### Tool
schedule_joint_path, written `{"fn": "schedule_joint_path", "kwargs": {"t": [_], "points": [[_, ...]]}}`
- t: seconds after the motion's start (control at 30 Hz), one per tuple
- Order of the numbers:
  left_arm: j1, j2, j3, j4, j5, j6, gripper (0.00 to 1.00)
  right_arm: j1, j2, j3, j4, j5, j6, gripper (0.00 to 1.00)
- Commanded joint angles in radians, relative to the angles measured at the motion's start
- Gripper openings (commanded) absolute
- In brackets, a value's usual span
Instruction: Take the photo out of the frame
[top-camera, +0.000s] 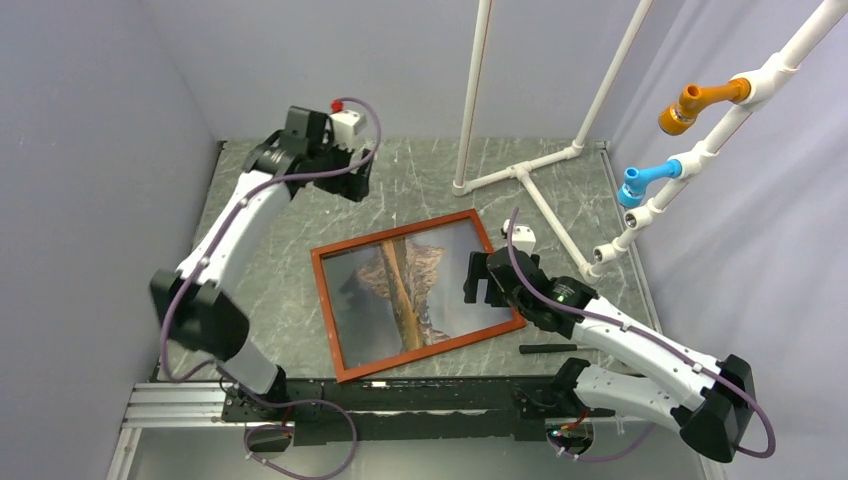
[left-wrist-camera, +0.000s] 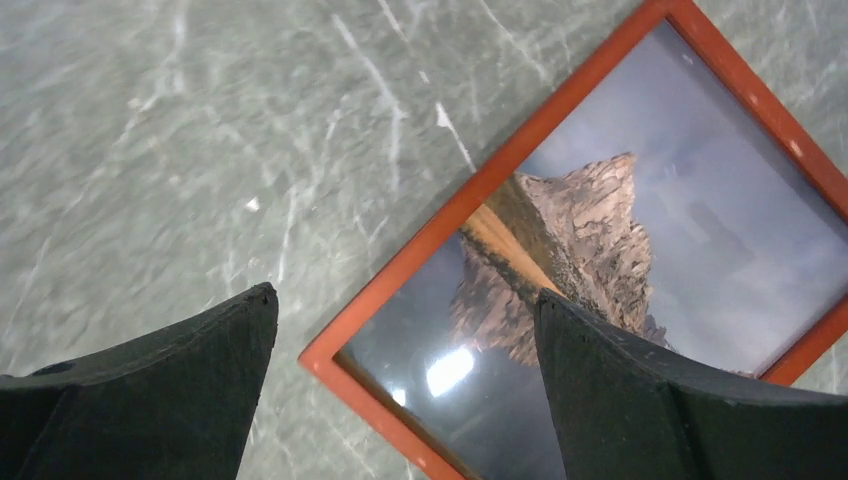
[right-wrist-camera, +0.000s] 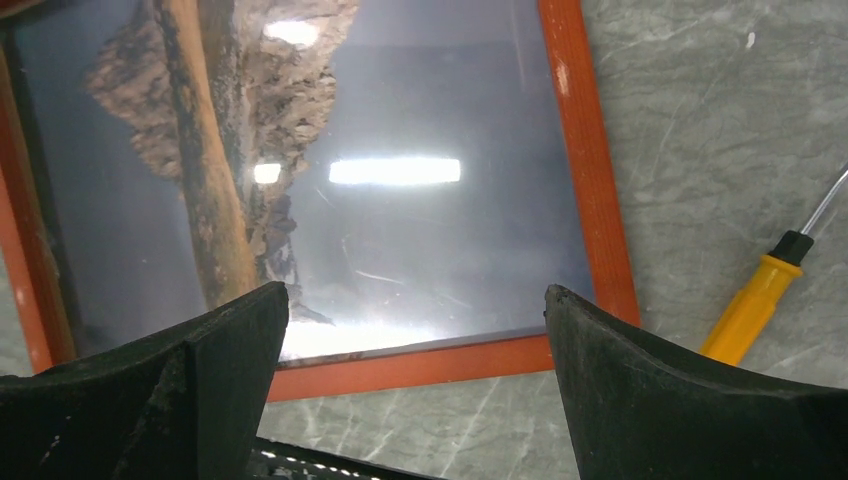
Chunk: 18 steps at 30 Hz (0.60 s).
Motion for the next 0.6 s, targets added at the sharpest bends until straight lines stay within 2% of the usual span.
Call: {"fn": "schedule_joint_path", "kwargs": {"t": [0.0, 0.1, 0.17, 0.3, 0.47, 0.57], "points": [[0.012, -0.201, -0.181, -0.017, -0.108, -0.151, 0.99, -0.002, 0.006, 0.049, -0.009, 0.044, 0.076, 1.0], [0.014, -0.362, -0.403, 0.02, -0.112, -0.233, 0.99, -0.02, 0.03, 0.051, -0.07, 0.141, 0.127, 1.0], [0.017, -0.463, -0.547, 0.042, -0.134, -0.287, 1.0, -0.06, 0.048, 0.047, -0.063, 0.141, 0.107, 0.99], [0.024, -0.645, -0.781, 0.079, -0.175, -0.387, 0.99, -0.2, 0.101, 0.022, 0.01, 0.054, 0.04, 0.99], [0.027, -0.824, -0.995, 0.181, -0.19, -0.549, 0.87, -0.34, 0.188, 0.017, 0.112, -0.026, -0.059, 0.96], [0.028, -0.858, -1.079, 0.22, -0.201, -0.657, 0.84, -0.403, 0.269, 0.028, 0.181, -0.106, -0.119, 0.88]]}}
